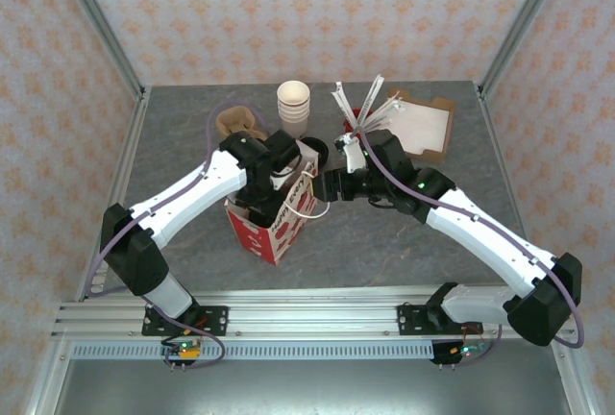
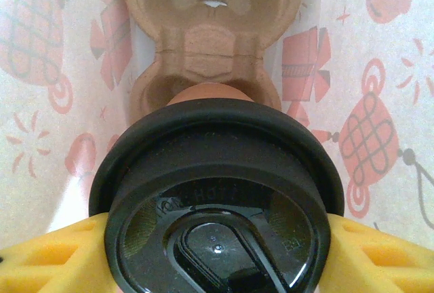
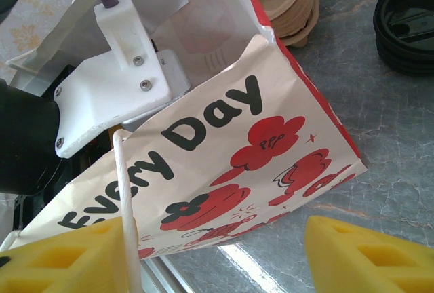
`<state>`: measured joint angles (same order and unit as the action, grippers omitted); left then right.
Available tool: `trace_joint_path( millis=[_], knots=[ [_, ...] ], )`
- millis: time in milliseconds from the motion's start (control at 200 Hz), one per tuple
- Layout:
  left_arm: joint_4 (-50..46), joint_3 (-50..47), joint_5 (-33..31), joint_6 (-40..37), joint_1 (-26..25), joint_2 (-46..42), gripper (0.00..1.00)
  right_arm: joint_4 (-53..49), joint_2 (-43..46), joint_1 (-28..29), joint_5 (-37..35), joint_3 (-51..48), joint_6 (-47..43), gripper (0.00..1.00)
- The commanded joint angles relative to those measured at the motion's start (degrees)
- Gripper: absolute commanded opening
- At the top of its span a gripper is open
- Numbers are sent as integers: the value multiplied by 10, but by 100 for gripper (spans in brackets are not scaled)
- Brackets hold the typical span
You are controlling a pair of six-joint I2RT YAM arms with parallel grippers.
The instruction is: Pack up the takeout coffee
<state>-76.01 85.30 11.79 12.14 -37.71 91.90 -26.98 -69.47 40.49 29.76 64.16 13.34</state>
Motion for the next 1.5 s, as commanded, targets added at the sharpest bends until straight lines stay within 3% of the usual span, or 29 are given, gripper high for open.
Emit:
trace_joint_path(
  millis=[0,1491],
  knots=[
    [7,-10,3,-2,5,6,44,0,2,4,-12,15,0,67],
    [27,-38,4,-12,6,40,43,-1,-3,4,-14,16,-1,67]
  ],
)
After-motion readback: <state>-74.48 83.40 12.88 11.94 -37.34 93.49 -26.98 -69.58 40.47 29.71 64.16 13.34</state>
